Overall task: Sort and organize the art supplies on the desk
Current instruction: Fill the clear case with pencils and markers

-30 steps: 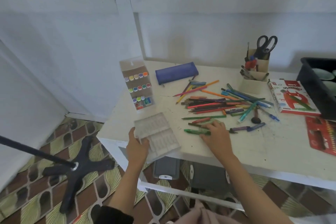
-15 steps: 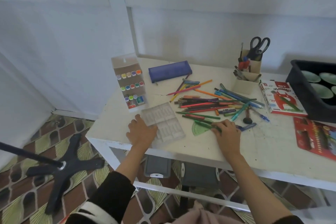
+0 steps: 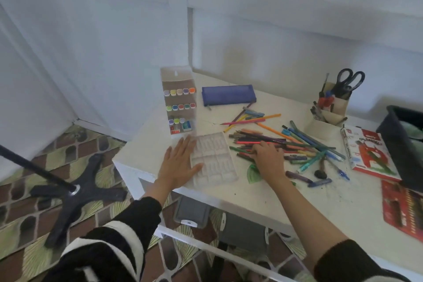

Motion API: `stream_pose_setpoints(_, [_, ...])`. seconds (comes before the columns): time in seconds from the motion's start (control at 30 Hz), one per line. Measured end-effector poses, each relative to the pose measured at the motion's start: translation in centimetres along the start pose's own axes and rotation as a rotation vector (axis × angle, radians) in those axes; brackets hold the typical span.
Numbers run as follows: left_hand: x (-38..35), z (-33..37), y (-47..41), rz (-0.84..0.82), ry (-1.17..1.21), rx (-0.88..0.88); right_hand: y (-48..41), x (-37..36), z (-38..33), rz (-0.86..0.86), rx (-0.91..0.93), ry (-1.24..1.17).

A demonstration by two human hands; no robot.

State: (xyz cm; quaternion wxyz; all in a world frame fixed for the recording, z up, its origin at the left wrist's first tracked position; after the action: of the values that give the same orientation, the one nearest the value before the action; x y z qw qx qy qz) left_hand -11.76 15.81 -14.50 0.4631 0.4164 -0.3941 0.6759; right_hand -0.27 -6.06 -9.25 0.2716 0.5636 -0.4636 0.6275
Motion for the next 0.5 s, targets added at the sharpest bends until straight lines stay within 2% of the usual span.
stream_pose_setpoints(0.13, [0.6, -0.7, 0.2, 0.088, 0.074, 0.037, 0.1, -0.9, -1.9, -0.059, 0.189, 0.149])
stream_pose_setpoints(0.27, [0.9, -0.8, 0.1, 0.142, 0.141, 0.059, -0.8, -0.4, -1.9, -0.099, 0.171, 0.096])
stream_pose_setpoints(0.33, [0.9, -0.8, 0.0, 0.128, 0.152, 0.080, -1.3, 0.5, -1.6, -0.069, 0.095, -0.042])
stream_pose_setpoints(0.4, [0.8, -0.8, -0.1, 0.106, 0.143, 0.092, -1.7, 1.4, -1.5, -0.059, -0.034, -0.297])
stream_pose_setpoints(0.5, [0.8, -0.6, 0.0, 0.088, 0.121, 0.073, -2.2, 1.2, -3.3, -0.185, -0.171, -0.625])
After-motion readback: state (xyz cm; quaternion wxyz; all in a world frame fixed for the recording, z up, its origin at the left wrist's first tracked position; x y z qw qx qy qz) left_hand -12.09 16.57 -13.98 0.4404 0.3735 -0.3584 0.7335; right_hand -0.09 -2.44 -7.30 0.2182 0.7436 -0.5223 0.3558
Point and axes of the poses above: each hand's wrist, its own y-axis away from the middle knuckle, its own x-axis out of the back of the hand, z = x × y, the point moved 9 cm from there along -y, towards the middle knuckle, and after that the axes turned 11 degrees about z, right-handed, at the moved point
